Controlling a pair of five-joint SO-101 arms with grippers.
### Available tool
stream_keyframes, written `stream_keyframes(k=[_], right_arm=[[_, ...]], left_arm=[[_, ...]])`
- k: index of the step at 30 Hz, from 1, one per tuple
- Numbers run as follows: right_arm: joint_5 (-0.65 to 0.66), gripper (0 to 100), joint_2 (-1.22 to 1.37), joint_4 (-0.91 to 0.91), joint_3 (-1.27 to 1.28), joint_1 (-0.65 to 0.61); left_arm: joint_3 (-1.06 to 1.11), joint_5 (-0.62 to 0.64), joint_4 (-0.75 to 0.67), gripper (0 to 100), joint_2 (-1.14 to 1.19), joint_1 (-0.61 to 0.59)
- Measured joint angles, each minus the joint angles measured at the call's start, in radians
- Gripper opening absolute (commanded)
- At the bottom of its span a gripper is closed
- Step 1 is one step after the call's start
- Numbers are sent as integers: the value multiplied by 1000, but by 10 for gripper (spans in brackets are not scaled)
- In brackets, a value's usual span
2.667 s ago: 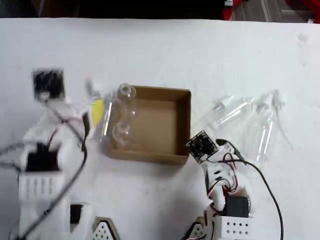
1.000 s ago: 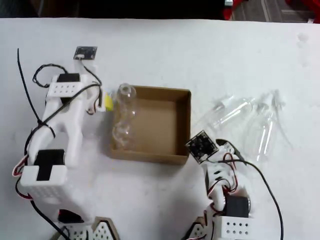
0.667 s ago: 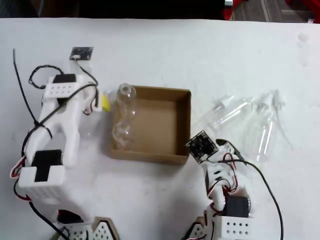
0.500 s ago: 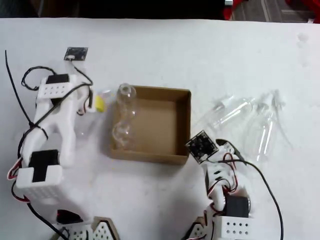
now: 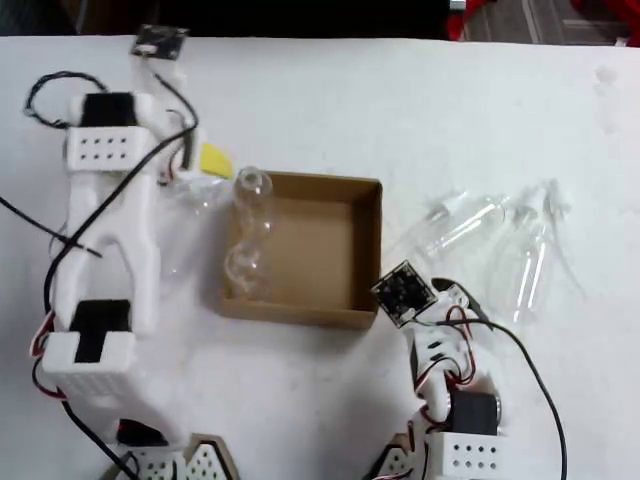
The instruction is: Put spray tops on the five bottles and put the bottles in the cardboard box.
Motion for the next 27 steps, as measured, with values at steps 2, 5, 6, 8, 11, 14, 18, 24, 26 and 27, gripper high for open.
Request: stream_keyframes(k=[2, 5, 6, 8, 11, 14, 18, 24, 26, 27], right_arm=[[0, 16, 0, 0, 0, 0], [0, 16, 0, 0, 0, 0], [0, 16, 0, 0, 0, 0], [0, 16, 0, 0, 0, 0], [0, 16, 0, 0, 0, 0], [0, 16, 0, 0, 0, 0], [0, 16, 0, 0, 0, 0], [0, 16, 0, 0, 0, 0], [0, 16, 0, 0, 0, 0], [0, 16, 0, 0, 0, 0]], left_arm=[[-12, 0, -28, 296, 29, 29], [-25, 0, -98, 267, 123, 35], [-25, 0, -118, 261, 161, 34], [-26, -9, -133, 251, 232, 34], [-26, -48, -141, 248, 284, 35], [-26, -60, -146, 247, 288, 34], [-69, -66, -146, 248, 301, 17], [-74, -69, -146, 245, 301, 9], [-74, -95, -146, 245, 301, 9], [-74, -107, -146, 245, 301, 9]])
